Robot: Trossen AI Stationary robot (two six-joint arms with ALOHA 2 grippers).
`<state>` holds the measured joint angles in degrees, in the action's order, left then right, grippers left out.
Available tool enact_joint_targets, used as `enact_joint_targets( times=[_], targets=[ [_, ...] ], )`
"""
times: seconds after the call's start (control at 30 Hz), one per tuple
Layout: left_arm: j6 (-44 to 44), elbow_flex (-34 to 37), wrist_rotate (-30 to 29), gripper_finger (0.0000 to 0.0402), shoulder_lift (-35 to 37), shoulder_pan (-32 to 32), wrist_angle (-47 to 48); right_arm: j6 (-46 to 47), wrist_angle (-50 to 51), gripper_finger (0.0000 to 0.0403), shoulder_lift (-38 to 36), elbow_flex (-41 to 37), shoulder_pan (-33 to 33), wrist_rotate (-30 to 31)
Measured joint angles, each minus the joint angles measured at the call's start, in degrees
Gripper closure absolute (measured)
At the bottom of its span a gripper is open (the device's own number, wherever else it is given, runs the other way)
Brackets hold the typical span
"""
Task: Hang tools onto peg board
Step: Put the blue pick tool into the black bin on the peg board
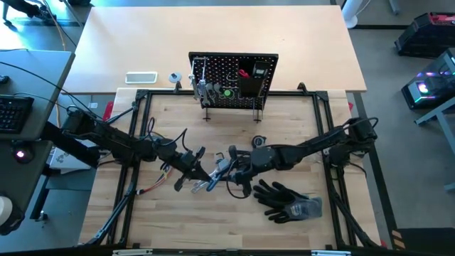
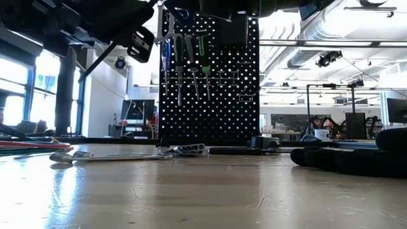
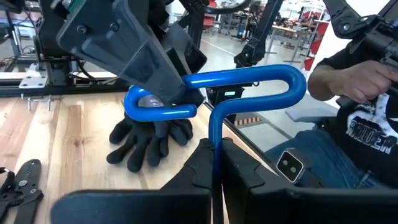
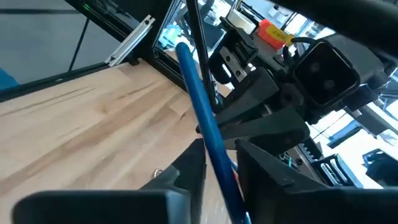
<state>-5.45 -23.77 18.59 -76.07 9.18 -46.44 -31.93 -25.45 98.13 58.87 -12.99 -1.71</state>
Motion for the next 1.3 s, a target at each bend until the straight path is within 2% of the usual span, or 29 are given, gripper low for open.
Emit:
enact_joint_targets(
  times=[0.27,0.57,0.9,1.1,1.3],
  targets=[
    [0.00,0.02,0.35,0.0400,0.00,-0.56,-0.20,0.24,0.44,0.0381,0.00,0.00,0.61,-1.93],
    [0.07,0.04,-0.98,0.0394,0.00,-0.56,0.36,3.40,1.23,0.0385,-0.01,0.00,0.61,-1.43],
    [0.27,0.02,-5.43,0.0326,0.00,-0.65,1.60,7.59,10.83,0.0388,-3.59,-0.02,-0.25,4.07],
    [3.60,-0.02,-9.46,0.0280,0.00,-0.69,2.45,9.01,17.94,0.0388,-7.65,-0.02,-2.13,10.70],
    [6.09,-0.02,-14.05,0.0255,0.00,-0.71,6.00,12.13,26.63,0.0388,-13.77,-0.01,-3.95,18.42]
  ],
)
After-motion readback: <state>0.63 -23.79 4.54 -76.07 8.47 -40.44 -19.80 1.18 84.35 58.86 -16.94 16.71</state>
